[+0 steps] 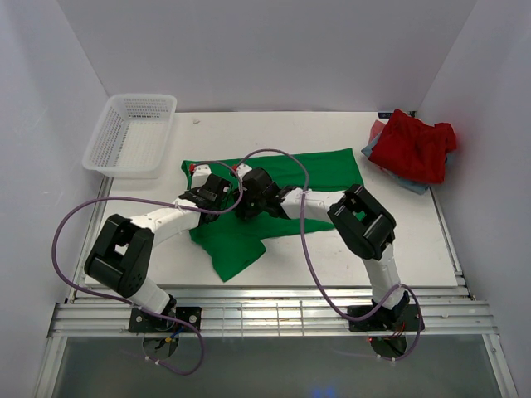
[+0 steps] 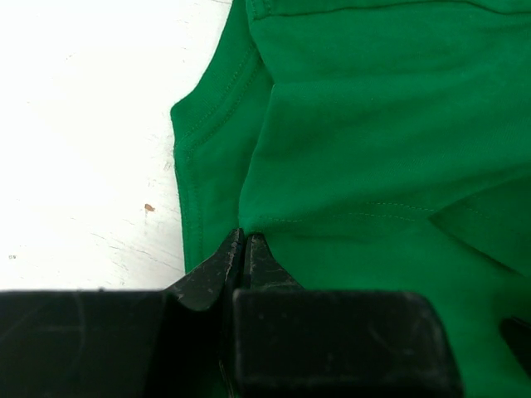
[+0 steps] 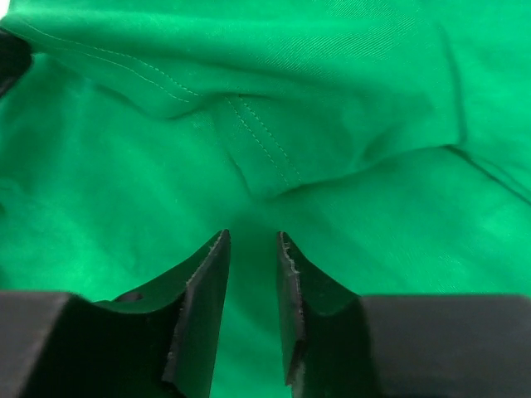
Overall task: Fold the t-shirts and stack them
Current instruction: Fold the tshirt
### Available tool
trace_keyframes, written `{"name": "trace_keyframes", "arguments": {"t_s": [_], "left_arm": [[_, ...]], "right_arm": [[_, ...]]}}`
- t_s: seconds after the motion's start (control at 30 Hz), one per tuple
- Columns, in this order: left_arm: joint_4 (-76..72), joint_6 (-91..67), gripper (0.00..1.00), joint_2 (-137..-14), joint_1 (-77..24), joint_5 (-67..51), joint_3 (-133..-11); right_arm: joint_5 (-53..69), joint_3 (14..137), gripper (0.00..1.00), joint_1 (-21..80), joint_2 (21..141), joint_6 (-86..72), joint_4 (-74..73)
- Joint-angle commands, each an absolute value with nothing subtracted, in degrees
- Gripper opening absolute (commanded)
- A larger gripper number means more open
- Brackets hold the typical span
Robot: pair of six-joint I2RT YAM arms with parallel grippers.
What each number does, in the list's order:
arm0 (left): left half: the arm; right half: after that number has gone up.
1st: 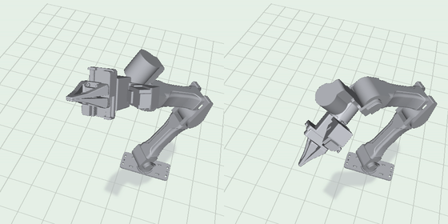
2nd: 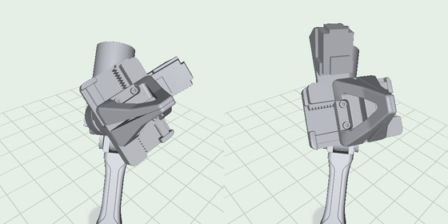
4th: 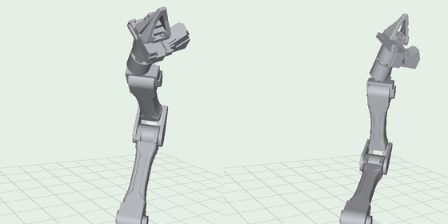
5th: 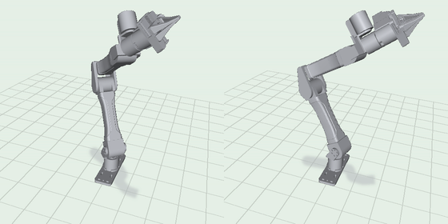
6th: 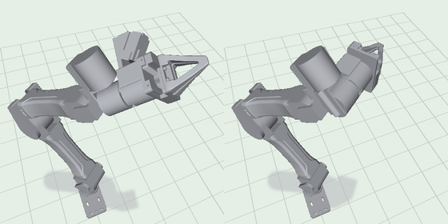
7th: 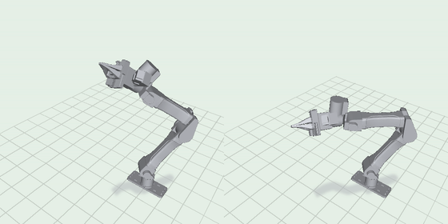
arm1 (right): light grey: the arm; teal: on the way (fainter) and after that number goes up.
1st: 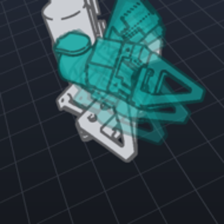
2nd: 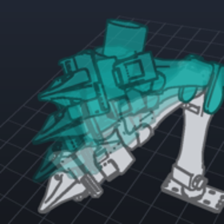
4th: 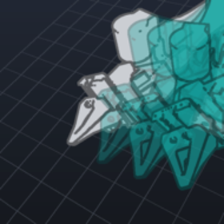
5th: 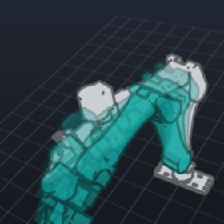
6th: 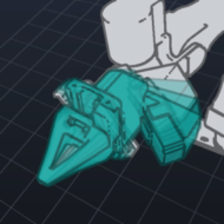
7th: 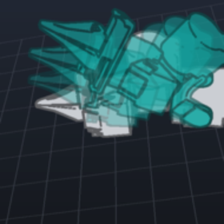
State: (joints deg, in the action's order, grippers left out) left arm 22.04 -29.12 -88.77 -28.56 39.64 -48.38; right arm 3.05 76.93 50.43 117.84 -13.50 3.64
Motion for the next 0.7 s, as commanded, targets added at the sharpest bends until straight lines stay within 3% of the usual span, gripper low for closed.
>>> {"name": "trace_keyframes", "arguments": {"t_s": [0.0,0.67], "left_arm": [[21.62,-29.09,0.10,-87.10,-28.30,39.11,-48.25],[21.62,-28.83,0.07,-85.34,-28.30,39.11,-48.16]], "right_arm": [[3.25,80.24,0.36,51.41,119.61,-14.59,7.29],[-1.23,90.78,0.39,51.94,125.68,-13.54,4.40]]}}
